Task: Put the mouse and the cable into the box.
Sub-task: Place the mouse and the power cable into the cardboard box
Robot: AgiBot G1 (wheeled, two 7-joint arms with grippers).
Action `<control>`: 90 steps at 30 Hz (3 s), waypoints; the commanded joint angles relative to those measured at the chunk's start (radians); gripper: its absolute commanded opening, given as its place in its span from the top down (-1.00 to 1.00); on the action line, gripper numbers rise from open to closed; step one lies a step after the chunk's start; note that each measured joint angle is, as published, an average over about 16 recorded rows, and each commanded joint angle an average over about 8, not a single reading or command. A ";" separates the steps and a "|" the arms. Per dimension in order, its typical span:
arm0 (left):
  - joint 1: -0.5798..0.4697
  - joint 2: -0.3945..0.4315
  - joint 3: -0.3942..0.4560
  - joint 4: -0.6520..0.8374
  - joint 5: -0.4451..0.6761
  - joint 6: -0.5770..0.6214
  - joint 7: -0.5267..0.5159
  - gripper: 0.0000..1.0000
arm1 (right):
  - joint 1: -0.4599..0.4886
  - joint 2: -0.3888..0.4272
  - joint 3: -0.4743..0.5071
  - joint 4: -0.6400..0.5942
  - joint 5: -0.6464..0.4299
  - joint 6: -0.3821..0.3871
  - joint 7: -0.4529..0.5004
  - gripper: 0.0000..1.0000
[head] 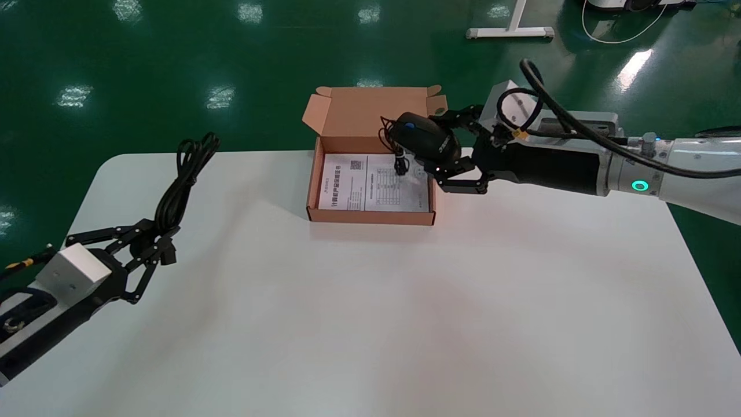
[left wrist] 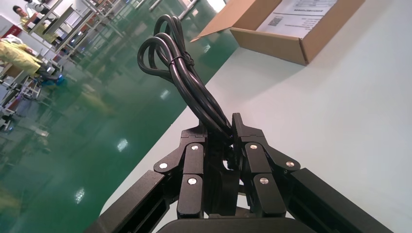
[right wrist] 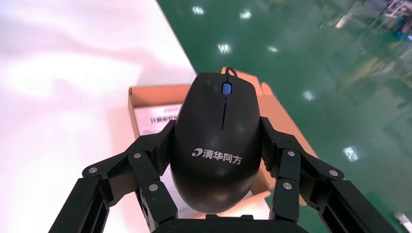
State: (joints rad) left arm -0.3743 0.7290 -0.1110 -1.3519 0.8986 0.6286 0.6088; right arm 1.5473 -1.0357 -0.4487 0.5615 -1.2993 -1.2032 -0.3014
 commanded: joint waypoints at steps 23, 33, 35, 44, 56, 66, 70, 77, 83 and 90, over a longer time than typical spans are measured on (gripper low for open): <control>0.014 0.058 0.028 -0.002 0.011 -0.017 0.012 1.00 | 0.012 -0.056 -0.026 -0.143 -0.031 -0.019 -0.087 1.00; -0.015 0.106 0.058 -0.004 0.031 -0.033 0.030 1.00 | -0.013 -0.188 -0.027 -0.283 -0.030 0.072 -0.198 1.00; -0.017 0.104 0.060 -0.004 0.034 -0.037 0.029 1.00 | -0.007 -0.204 -0.026 -0.315 -0.031 0.085 -0.220 1.00; -0.024 0.087 0.074 -0.005 0.056 -0.047 0.023 1.00 | 0.034 -0.245 -0.035 -0.432 -0.050 0.144 -0.318 1.00; -0.040 0.076 0.106 -0.007 0.100 -0.067 0.021 1.00 | 0.056 -0.309 -0.032 -0.489 -0.048 0.309 -0.385 0.87; -0.067 0.069 0.130 -0.008 0.132 -0.071 0.026 1.00 | 0.048 -0.317 -0.039 -0.470 -0.038 0.343 -0.369 -1.00; -0.097 0.062 0.149 -0.007 0.154 -0.067 0.027 1.00 | 0.047 -0.317 -0.045 -0.465 -0.036 0.345 -0.364 -1.00; -0.186 0.057 0.207 -0.003 0.220 -0.054 0.029 1.00 | 0.045 -0.316 -0.055 -0.460 -0.031 0.349 -0.356 -1.00; -0.312 0.084 0.283 0.010 0.304 -0.044 0.028 1.00 | 0.058 -0.279 -0.056 -0.473 -0.021 0.323 -0.349 -1.00; -0.486 0.153 0.367 0.070 0.400 -0.029 0.039 1.00 | 0.073 -0.112 -0.038 -0.504 0.009 0.089 -0.343 -1.00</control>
State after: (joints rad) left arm -0.8631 0.8890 0.2568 -1.2678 1.2952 0.6139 0.6717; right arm 1.6167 -1.1598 -0.4858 0.0580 -1.2898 -1.0881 -0.6446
